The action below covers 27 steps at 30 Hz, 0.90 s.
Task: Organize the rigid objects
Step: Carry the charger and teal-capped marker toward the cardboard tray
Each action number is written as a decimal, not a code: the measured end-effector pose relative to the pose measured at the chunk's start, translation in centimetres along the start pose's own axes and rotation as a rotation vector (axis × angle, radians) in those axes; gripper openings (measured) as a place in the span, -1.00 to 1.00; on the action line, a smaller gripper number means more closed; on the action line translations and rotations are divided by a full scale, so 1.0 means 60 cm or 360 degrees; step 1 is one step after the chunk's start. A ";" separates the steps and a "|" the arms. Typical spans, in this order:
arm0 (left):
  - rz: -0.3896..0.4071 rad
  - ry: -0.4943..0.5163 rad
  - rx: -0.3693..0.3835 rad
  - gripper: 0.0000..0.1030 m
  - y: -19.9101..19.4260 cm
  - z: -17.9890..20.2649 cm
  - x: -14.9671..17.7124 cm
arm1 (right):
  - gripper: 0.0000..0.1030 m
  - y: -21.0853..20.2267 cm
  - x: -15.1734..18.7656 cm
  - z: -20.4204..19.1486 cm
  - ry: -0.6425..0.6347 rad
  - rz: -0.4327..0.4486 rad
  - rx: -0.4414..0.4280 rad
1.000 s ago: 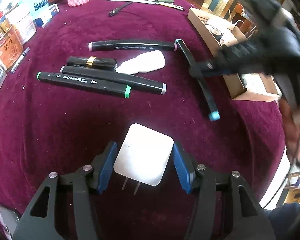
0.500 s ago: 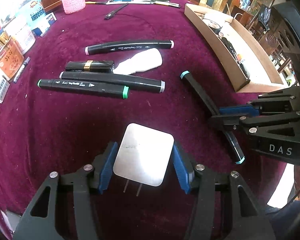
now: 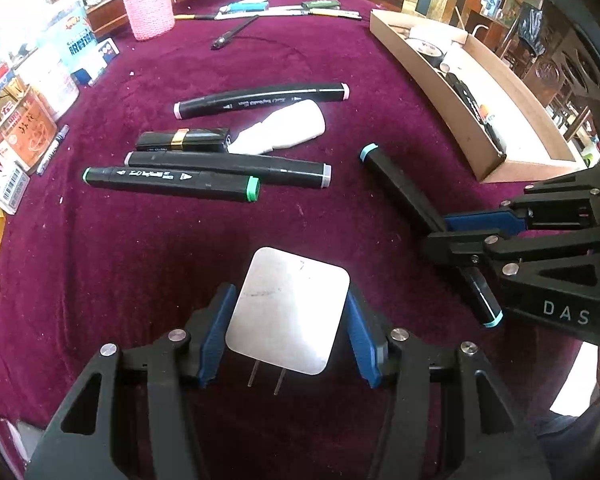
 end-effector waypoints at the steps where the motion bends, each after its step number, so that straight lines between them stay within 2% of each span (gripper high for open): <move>1: 0.0012 -0.0002 -0.0020 0.01 0.000 0.002 0.001 | -0.74 -0.001 0.002 0.000 0.0000 0.0005 0.0003; 5: 0.0029 -0.0018 -0.0058 0.00 -0.004 0.003 0.001 | -0.74 -0.004 0.008 -0.003 0.0016 0.0020 -0.0028; 15: 0.0191 -0.0068 -0.0144 0.01 -0.045 -0.009 -0.002 | -0.74 -0.043 0.008 -0.019 -0.0031 0.0183 -0.0076; 27: 0.0222 -0.0110 -0.0180 0.01 -0.055 -0.017 0.000 | -0.74 -0.045 0.011 -0.022 -0.0027 0.0189 -0.0100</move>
Point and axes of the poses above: each gripper's, at about its wrist camera, not at the fingertips, and y roughly the way its jaws point, z to its right, x to its underside, the point moved 2 cm from there along y, roughly the way its jaws point, and after that the axes turned 14 degrees about -z, right-handed, at the moved point
